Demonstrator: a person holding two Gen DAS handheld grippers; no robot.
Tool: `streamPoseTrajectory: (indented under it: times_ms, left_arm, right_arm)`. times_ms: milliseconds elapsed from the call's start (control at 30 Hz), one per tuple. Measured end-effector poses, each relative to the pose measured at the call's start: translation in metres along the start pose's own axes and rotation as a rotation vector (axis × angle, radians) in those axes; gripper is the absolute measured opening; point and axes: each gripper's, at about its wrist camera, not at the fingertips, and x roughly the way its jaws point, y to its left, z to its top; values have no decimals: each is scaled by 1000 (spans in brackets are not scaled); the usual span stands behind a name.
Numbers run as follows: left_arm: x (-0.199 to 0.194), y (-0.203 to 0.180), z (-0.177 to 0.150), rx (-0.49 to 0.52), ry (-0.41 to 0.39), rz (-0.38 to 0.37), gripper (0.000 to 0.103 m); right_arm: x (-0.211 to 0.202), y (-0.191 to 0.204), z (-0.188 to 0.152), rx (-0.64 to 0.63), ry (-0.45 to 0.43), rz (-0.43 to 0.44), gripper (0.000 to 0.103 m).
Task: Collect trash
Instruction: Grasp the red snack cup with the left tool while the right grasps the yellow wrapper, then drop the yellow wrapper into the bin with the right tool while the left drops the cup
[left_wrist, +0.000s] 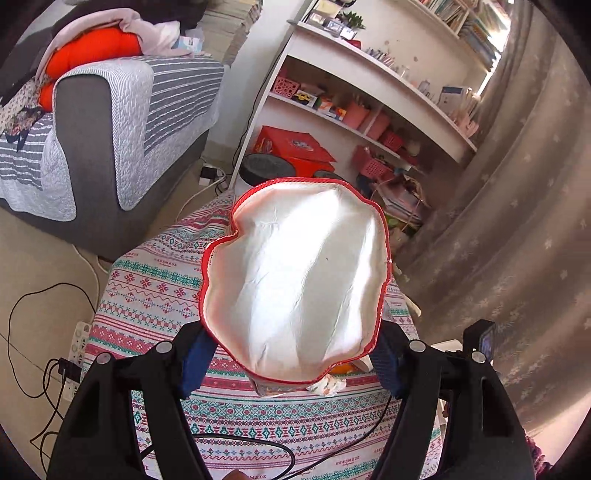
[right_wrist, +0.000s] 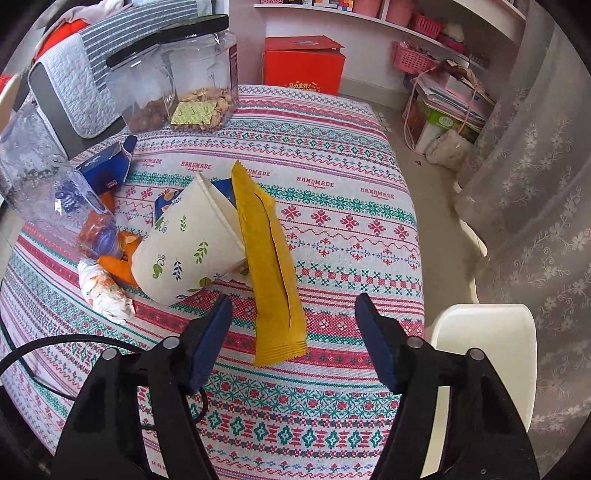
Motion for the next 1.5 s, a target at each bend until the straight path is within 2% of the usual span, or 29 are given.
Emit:
streamPoseTrajectory:
  times_ms: [33, 67, 133, 200, 367, 700, 933, 1100, 1367, 1500]
  left_arm:
    - [0, -3, -1, 11, 0, 0, 70]
    - [0, -5, -1, 22, -1, 0, 70]
    - [-1, -8, -3, 36, 2, -4, 70]
    - [0, -9, -6, 51, 5, 0, 70]
    - [2, -13, -8, 64, 3, -1, 70]
    - [-1, -20, -8, 75, -27, -2, 70]
    - [-4, -32, -9, 102, -48, -16, 70]
    - [-12, -48, -11, 137, -74, -36, 70]
    - [-8, -85, -24, 167, -60, -83, 70]
    - [0, -116, -35, 189, -35, -123, 70]
  right_arm:
    - [4, 1, 1, 5, 11, 1, 48]
    - [7, 1, 2, 12, 20, 8, 42]
    - [12, 2, 3, 18, 40, 9, 13]
    - [12, 2, 3, 29, 41, 10, 6]
    - [1, -3, 5, 73, 9, 47, 5]
    - [-39, -16, 14, 128, -112, 27, 4]
    - [-76, -38, 12, 199, -213, -39, 5]
    - [-106, -58, -2, 274, -267, -112, 5]
    - [-142, -96, -47, 447, -266, -221, 5]
    - [-142, -116, -68, 508, -210, -278, 5]
